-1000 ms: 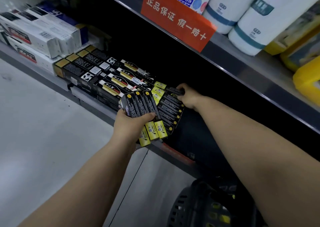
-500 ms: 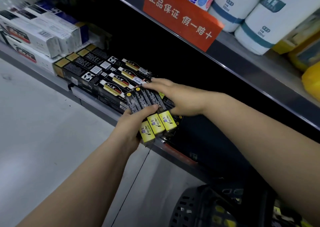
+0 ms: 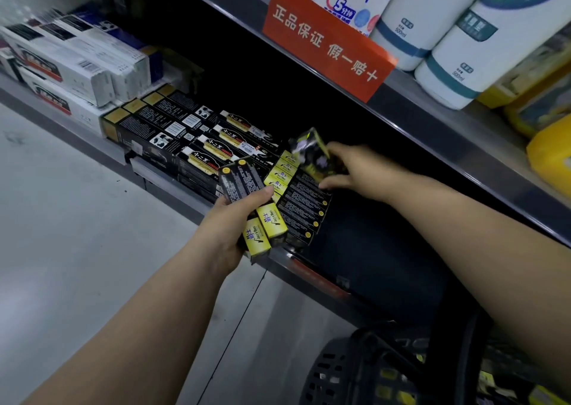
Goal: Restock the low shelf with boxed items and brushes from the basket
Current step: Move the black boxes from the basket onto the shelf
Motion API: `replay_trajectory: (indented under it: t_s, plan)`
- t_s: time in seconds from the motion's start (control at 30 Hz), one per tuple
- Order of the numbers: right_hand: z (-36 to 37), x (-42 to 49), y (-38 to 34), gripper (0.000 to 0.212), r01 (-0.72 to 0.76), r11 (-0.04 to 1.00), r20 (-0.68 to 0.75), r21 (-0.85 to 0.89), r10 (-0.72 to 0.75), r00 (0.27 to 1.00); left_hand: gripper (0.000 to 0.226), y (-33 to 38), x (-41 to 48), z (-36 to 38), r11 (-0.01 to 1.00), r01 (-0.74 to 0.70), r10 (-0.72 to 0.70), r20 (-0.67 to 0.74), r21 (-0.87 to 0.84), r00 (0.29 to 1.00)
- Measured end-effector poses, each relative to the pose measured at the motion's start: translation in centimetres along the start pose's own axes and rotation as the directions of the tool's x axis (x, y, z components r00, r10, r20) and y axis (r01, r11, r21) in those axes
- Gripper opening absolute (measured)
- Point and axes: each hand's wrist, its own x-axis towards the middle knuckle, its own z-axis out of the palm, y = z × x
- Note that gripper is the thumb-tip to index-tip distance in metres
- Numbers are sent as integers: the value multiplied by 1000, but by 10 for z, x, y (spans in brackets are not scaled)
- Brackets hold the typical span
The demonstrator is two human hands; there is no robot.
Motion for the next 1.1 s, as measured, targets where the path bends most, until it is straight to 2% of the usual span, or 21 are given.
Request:
replay_trajectory:
  t_s: [0.07, 0.13, 0.23, 0.33, 0.43, 0.53, 0.67, 0.73, 0.83, 0.9, 1.0, 1.03, 1.1]
  plan:
    - [9, 14, 15, 65, -244, 970, -32, -15, 243, 969, 55, -2, 4, -2, 1000, -22, 23, -71, 14, 997]
    - [16, 27, 23, 72, -419, 908, -47, 12, 419, 907, 53, -4, 5, -2, 1000, -3, 5, -70, 26, 998]
    - [21, 45, 27, 70, -492, 870, -53, 12, 492, 869, 55, -4, 3, 1, 995, 42, -39, -35, 88, 999]
    - [32, 62, 31, 47, -522, 852, -23, 39, 523, 852, 67, -5, 2, 1, 989, 73, -68, -37, 132, 997]
    - [49, 71, 35, 44, -497, 868, -20, -18, 496, 868, 61, -6, 5, 1, 984, 78, -71, -48, 161, 996]
    - [62, 75, 39, 44, -467, 884, -10, 6, 467, 884, 51, -9, 9, 0, 984, 71, -60, -70, 163, 996]
    - [71, 77, 44, 58, -411, 911, 83, 31, 407, 910, 41, -14, 16, 1, 992, 51, -39, -103, 115, 994]
    - [69, 75, 42, 64, -409, 907, 131, 95, 396, 909, 44, -16, 18, 3, 988, 51, -37, -99, 145, 994]
    - [65, 71, 42, 66, -404, 904, 185, 142, 377, 908, 35, -17, 18, 4, 985, 50, -39, -71, 168, 997]
    - [63, 67, 40, 69, -395, 916, 213, 70, 373, 903, 39, -17, 17, 3, 983, 61, -52, -56, 175, 997]
    - [49, 62, 26, 80, -374, 926, 244, -41, 372, 895, 60, -15, 12, 2, 984, 74, -67, -49, 160, 997]
    - [41, 58, 17, 85, -339, 939, 247, -61, 343, 906, 64, -14, 11, 2, 986, 76, -70, -50, 150, 996]
    - [24, 46, -5, 96, -178, 983, 258, -48, 184, 948, 61, -11, 8, 1, 987, 76, -69, -54, 141, 996]
